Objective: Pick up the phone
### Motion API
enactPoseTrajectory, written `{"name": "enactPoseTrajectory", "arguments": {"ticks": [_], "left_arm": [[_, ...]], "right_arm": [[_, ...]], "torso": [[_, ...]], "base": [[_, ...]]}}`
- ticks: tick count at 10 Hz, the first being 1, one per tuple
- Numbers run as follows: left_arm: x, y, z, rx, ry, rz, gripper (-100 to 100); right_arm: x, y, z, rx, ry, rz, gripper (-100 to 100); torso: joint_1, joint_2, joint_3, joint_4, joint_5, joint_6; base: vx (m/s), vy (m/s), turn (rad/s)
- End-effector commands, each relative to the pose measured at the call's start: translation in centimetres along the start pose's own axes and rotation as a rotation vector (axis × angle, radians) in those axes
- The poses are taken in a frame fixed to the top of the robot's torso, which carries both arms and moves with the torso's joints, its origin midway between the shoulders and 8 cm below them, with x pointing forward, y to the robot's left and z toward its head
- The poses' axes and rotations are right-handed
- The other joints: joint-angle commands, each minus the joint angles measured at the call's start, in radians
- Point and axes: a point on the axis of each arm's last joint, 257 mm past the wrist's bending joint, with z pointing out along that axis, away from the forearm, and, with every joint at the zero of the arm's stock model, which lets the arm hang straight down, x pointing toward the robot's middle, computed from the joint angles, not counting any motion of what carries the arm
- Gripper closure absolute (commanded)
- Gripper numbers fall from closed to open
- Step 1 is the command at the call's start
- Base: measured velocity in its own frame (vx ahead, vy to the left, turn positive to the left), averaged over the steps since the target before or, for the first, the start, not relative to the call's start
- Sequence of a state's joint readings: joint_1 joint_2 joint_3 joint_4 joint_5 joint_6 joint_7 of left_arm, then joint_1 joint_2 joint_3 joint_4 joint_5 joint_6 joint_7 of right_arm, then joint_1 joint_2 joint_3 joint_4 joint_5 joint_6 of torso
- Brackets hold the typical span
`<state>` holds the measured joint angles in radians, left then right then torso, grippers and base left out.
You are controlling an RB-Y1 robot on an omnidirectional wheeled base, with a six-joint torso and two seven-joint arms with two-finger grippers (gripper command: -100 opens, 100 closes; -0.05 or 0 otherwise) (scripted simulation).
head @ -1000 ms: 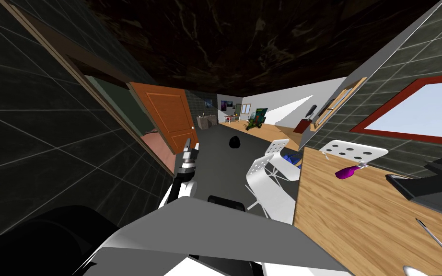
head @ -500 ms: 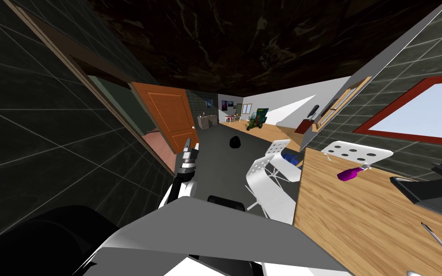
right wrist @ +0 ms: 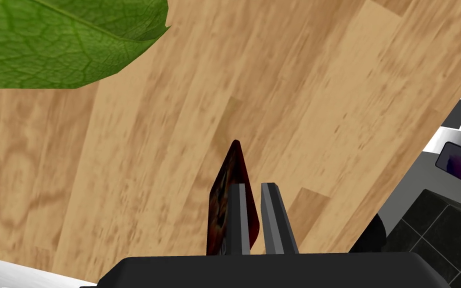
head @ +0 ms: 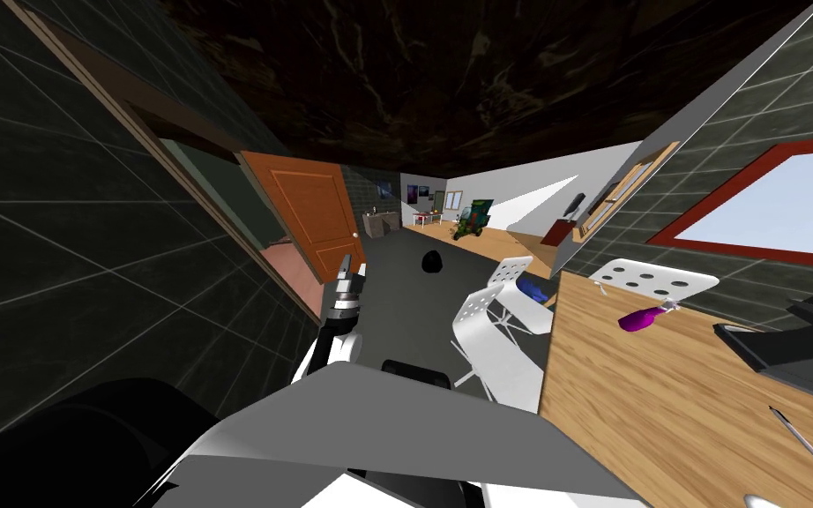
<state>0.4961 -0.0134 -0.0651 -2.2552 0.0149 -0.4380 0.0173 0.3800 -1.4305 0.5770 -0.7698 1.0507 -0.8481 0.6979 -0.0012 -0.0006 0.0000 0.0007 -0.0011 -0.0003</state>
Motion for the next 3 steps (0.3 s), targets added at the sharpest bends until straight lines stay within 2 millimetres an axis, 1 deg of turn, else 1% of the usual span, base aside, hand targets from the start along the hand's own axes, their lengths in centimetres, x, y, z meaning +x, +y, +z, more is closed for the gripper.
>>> {"name": "enactPoseTrajectory", "arguments": {"ticks": [1, 2, 3], "left_arm": [[0.00, 0.00, 0.00, 0.000, 0.000, 0.000, 0], [0.00, 0.00, 0.00, 0.000, 0.000, 0.000, 0], [0.00, 0.00, 0.00, 0.000, 0.000, 0.000, 0]], "right_arm": [[0.21, -0.77, -1.28, 0.002, 0.000, -0.006, 100], [0.06, -0.61, -0.89, 0.002, 0.001, -0.005, 100], [0.06, -0.68, -1.01, 0.002, 0.001, -0.004, 0]], "torso": [[0.000, 0.000, 0.000, 0.000, 0.000, 0.000], [0.002, 0.000, 0.000, 0.000, 0.001, 0.000], [0.001, 0.000, 0.000, 0.000, 0.000, 0.000]], "base": [[0.001, 0.032, -0.074], [0.001, 0.013, -0.013], [0.000, 0.000, 0.000]]}}
